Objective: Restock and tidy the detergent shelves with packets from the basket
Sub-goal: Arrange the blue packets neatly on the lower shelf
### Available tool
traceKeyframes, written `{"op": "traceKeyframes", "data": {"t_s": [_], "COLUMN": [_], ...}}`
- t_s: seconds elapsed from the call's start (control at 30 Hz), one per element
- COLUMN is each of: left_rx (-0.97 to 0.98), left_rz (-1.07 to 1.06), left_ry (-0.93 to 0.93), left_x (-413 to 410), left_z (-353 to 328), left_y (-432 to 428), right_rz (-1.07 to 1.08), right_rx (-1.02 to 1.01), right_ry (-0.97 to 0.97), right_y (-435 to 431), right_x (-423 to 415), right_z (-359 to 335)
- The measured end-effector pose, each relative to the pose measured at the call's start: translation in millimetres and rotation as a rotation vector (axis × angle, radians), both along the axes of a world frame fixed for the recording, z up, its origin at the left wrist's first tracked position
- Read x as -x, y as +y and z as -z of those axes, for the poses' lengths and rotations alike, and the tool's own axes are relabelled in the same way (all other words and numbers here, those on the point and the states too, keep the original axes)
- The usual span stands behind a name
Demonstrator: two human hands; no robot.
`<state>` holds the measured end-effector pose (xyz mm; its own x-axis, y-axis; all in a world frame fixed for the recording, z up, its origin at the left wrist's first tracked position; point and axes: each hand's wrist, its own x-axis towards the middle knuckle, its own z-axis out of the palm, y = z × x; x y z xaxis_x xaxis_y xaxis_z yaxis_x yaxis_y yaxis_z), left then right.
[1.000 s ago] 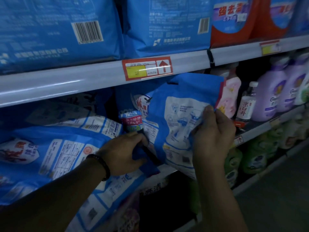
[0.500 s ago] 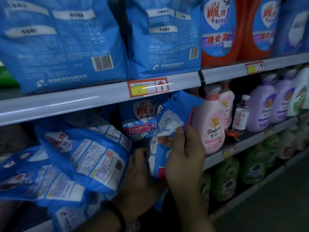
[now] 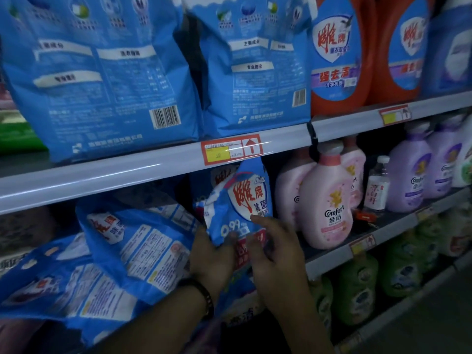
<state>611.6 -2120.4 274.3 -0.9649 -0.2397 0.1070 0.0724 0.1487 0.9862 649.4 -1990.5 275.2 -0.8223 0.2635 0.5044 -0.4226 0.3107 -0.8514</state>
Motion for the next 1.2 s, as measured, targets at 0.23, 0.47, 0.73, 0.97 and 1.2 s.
{"op": "traceKeyframes", "data": {"t_s": [0.23,0.47,0.73,0.97,1.2], "left_rx": [0.048,0.093,0.232,0.093,0.648], "left_rz": [0.092,-0.020,-0.195,-0.272,-0.269], "left_ry": [-0.072,-0.021,-0.172,-0.307,0.187], "left_x": [62,126,171,193,123], "left_z": [-14,-9,-1,-5,9], "left_y": [11,19,-18,-44,-11], "right_rz": [-0.151,-0.205,-0.238,-0.314,-0.461], "right_rx": [-0.171,-0.053,-0.091,-0.009,-0.057], "right_ry": [-0.219,-0.237,-0.238,-0.276,-0.275], "right_y": [-4,-9,-16,-32,-43], "right_x": [36,91,125,139,142], "right_z": [46,76,88,95,86]}}
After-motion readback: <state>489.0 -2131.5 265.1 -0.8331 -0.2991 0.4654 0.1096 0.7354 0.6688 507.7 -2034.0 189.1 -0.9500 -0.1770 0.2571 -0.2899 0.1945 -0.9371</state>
